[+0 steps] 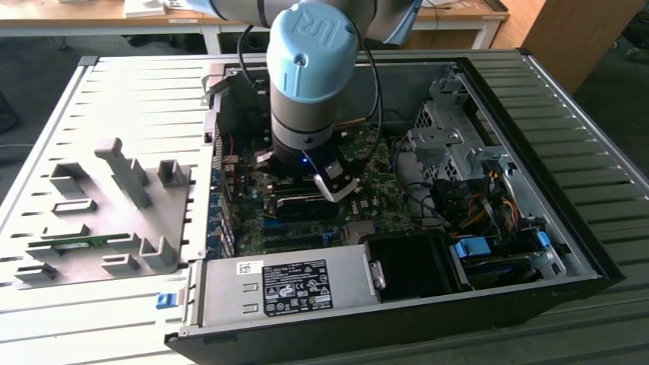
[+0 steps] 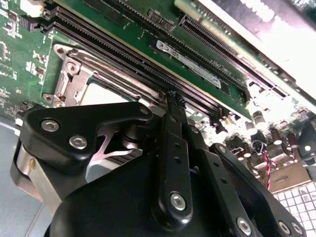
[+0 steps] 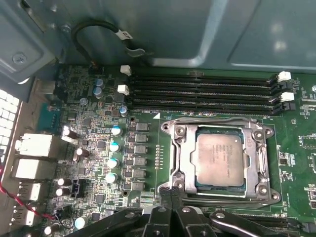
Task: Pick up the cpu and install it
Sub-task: 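Install the second cpu locking lever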
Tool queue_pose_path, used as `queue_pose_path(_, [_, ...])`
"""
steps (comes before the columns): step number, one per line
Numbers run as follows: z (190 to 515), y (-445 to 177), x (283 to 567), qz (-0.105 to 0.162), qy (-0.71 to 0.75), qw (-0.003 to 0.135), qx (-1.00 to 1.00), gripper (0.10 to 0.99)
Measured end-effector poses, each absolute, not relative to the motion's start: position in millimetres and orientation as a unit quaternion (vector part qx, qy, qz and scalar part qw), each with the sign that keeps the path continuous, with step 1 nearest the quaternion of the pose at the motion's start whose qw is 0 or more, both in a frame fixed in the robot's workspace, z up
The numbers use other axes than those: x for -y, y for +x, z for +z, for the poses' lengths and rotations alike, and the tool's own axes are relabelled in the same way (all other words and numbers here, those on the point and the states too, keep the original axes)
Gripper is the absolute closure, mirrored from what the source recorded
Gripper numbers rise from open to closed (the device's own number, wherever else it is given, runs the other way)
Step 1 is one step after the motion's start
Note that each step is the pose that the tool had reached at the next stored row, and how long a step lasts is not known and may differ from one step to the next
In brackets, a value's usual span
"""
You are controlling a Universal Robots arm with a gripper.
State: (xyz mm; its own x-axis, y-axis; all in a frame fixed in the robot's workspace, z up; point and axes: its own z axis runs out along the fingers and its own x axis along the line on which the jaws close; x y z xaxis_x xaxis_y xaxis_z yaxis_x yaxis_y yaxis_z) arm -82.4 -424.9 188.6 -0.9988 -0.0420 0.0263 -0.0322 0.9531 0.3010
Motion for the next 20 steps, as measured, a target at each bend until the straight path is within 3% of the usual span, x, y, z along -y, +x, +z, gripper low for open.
queue_pose_path(14, [186.6,-87.9,424.3,-0.158,0.019,0.015,0.987,0.98])
queue_pose_path(20, [186.7,-88.0,424.3,-0.149,0.019,0.016,0.988,0.98])
